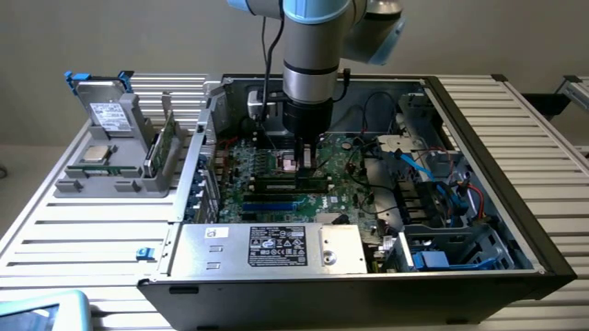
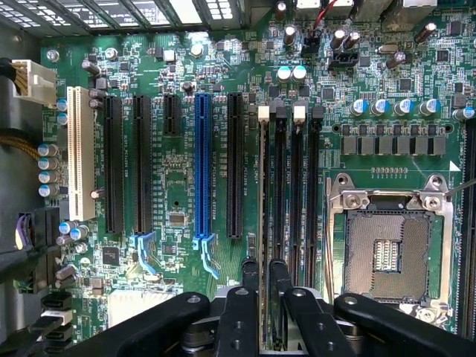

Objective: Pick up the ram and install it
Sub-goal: 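Insert the ram into the slot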

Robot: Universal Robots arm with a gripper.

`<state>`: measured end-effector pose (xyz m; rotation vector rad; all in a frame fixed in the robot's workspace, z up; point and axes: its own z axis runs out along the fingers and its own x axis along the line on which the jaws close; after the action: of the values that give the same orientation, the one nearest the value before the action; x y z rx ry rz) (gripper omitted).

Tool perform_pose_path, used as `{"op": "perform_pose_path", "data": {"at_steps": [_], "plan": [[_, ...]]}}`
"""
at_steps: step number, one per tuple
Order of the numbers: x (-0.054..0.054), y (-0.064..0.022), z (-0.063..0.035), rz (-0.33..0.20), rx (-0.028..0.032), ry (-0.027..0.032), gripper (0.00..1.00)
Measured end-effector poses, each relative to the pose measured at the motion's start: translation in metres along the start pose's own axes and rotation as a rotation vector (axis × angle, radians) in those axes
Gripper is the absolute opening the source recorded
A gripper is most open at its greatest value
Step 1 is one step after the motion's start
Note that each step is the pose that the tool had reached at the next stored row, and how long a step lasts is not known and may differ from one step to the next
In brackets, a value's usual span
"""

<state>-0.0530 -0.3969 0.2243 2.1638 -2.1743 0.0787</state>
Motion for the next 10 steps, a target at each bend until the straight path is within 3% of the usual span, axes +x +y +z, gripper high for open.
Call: {"op": "perform_pose_path", "data": {"at_steps": [3, 5, 7, 10], "plan": [[0.0, -0.0004, -0.0018, 0.0, -0.0018, 0.0, 0.21], [0.001, -0.001, -0.0061, -0.001, -0.0083, 0.0001, 0.21], [0.001, -0.002, -0.0104, -0.002, -0.0176, 0.0001, 0.21], [0.001, -0.0058, -0.0137, -0.003, -0.0385, 0.0001, 0.21]]}}
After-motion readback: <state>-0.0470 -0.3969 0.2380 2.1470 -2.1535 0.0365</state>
